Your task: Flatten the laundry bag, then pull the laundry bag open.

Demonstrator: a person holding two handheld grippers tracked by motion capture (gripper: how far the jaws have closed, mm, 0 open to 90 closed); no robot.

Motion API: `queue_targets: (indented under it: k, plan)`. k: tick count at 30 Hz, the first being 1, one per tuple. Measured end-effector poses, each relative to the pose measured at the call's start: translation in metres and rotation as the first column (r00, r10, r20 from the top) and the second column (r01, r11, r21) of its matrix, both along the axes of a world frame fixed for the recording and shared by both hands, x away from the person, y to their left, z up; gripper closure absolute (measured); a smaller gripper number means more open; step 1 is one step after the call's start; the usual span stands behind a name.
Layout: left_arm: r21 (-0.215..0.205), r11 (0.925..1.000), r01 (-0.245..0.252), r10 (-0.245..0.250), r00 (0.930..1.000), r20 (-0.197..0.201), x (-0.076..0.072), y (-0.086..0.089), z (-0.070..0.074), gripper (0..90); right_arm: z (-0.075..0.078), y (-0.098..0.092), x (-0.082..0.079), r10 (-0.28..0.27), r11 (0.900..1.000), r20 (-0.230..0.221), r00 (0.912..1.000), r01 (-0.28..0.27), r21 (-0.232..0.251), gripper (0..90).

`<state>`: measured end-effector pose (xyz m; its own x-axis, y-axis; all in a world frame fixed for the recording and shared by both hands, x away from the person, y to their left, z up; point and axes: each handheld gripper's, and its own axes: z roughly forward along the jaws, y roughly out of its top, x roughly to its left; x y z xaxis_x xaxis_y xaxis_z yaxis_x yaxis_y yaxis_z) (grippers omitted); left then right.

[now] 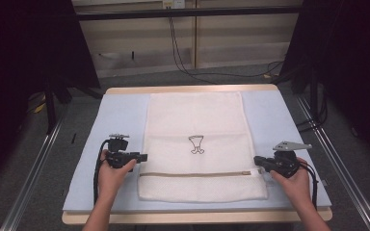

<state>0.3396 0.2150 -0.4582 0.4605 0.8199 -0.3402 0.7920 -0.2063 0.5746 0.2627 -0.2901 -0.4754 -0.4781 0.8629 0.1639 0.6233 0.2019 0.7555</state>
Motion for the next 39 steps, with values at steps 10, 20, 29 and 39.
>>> queue_targets:
  k: [10, 20, 29, 39]
  plan:
    - [0.004, 0.9994, 0.033, -0.033, 0.9986, -0.042, -0.008, -0.008, -0.005, 74.7, -0.001, -0.001, 0.0, 0.0, 1.0, -0.011, 0.9999, 0.0, 0.0, 87.4]
    - [0.018, 0.9998, 0.004, -0.004, 0.9997, -0.026, 0.003, -0.009, -0.008, 90.0, 0.001, -0.002, 0.006, -0.028, 1.0, 0.011, 0.9996, 0.028, -0.009, 87.8]
    - [0.014, 0.9995, -0.029, 0.029, 0.9996, -0.002, -0.005, -0.001, -0.004, 89.0, -0.001, 0.004, 0.006, -0.011, 1.0, 0.026, 0.9996, 0.011, -0.018, 83.6]
    - [-0.019, 0.9998, 0.0, 0.001, 0.9997, 0.026, -0.008, -0.009, 0.009, 61.6, 0.01, -0.008, -0.002, -0.031, 0.999, 0.057, 0.9979, 0.03, 0.022, 79.3]
